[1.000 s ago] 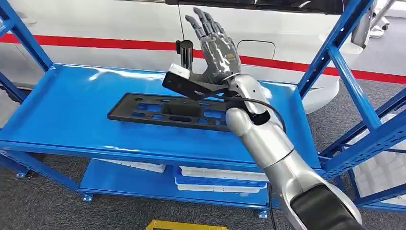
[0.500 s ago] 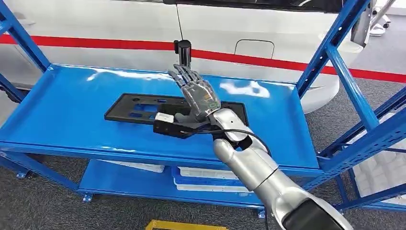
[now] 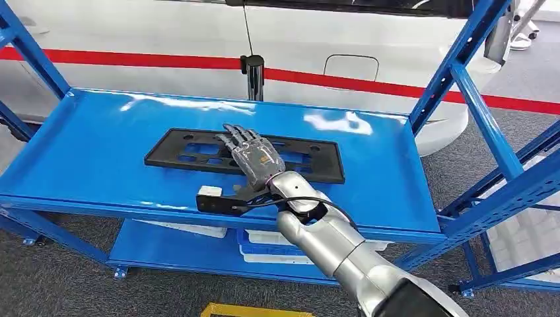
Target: Take the parts from the cabinet and place them on the table.
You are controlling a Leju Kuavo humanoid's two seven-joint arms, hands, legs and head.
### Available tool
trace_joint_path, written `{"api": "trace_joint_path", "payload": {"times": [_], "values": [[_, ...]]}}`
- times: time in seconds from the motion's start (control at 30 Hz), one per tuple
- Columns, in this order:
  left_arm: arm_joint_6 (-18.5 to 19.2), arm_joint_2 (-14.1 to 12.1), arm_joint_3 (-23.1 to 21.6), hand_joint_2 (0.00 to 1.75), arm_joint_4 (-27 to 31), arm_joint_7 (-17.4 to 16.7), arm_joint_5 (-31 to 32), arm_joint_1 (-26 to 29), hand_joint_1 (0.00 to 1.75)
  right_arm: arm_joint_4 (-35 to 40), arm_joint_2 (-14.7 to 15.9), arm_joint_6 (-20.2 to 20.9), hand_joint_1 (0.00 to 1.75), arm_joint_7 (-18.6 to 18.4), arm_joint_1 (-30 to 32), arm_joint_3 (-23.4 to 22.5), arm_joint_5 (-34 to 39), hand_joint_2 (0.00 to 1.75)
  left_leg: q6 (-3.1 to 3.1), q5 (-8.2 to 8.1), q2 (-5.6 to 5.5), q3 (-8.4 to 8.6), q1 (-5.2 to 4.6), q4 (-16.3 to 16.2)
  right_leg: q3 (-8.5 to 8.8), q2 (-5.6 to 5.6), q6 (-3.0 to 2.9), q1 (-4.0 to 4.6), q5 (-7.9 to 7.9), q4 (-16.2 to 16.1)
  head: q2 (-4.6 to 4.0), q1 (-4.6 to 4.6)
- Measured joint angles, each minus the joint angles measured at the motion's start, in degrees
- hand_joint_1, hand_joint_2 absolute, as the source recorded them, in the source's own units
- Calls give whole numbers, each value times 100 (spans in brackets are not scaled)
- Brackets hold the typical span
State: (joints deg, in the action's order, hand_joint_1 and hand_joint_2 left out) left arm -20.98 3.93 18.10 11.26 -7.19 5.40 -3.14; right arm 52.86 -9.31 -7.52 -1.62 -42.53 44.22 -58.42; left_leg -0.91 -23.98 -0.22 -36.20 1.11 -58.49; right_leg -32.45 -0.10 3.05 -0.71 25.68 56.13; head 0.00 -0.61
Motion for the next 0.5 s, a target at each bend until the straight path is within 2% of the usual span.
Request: {"api": "trace_joint_path", "payload": {"times": [0.27,0.43,0.47,0.5], "values": [[0,2,92,0,0,72,59,1,0,-761,-65,-540,0,-380,-136,-65,-490,175,0,0,0,0,1,0,1,0,2,0,-2,0,0,0],[-19,2,151,0,0,244,9,4,0,-1176,-68,-662,5,-547,-224,-338,-704,175,0,0,1,0,0,0,0,0,2,0,-2,0,0,0],[-48,2,205,0,2,308,4,3,0,-1244,-68,-674,175,-573,-235,-398,-748,175,0,0,1,0,0,0,1,0,3,0,-2,0,0,0],[-76,2,249,0,2,358,4,3,0,-1303,-68,-682,175,-597,-242,-450,-772,175,0,0,1,0,0,0,1,0,3,0,-2,0,0,2]]}}
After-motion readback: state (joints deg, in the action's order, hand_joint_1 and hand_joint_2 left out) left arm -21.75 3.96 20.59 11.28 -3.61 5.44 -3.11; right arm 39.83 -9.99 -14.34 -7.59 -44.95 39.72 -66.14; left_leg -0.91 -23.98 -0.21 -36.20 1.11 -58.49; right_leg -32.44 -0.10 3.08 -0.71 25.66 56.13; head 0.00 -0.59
